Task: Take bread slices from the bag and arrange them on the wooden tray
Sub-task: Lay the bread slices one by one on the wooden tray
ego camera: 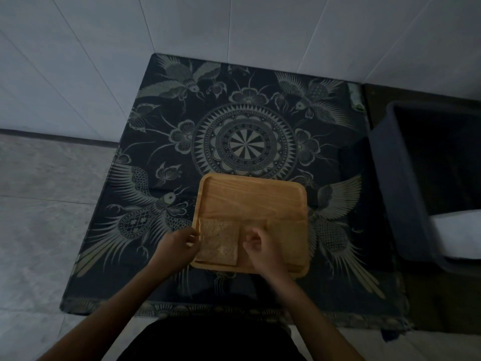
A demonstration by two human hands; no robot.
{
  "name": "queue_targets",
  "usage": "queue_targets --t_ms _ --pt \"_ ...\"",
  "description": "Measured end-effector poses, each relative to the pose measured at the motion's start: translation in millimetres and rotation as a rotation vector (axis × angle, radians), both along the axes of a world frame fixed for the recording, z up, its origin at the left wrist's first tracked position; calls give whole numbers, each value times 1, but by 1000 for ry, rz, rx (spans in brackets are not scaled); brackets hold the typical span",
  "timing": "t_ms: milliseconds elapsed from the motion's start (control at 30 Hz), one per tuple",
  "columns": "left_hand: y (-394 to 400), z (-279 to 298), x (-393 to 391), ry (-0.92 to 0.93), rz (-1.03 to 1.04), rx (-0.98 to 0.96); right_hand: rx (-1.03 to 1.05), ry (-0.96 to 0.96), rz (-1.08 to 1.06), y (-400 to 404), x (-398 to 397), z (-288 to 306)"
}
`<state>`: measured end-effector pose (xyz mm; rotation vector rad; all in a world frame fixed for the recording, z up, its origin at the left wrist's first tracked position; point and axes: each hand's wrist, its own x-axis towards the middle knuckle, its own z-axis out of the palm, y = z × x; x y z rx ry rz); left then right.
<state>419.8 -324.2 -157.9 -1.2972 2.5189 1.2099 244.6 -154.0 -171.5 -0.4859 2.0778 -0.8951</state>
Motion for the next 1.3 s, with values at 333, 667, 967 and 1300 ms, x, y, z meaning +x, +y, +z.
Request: queue_targets --t_ms 333,667,967,1300 --pt "9 34 -77 78 -104 55 -146 -50 -220 31 -74 46" --pt "47 20 -123 26 -69 290 -96 -1 -364 84 -116 30" --pt "96 5 -142 -17 74 440 10 -165 -314 98 -116 14" --pt "106 -2 -141 10 180 373 40 -241 -324 89 -117 13"
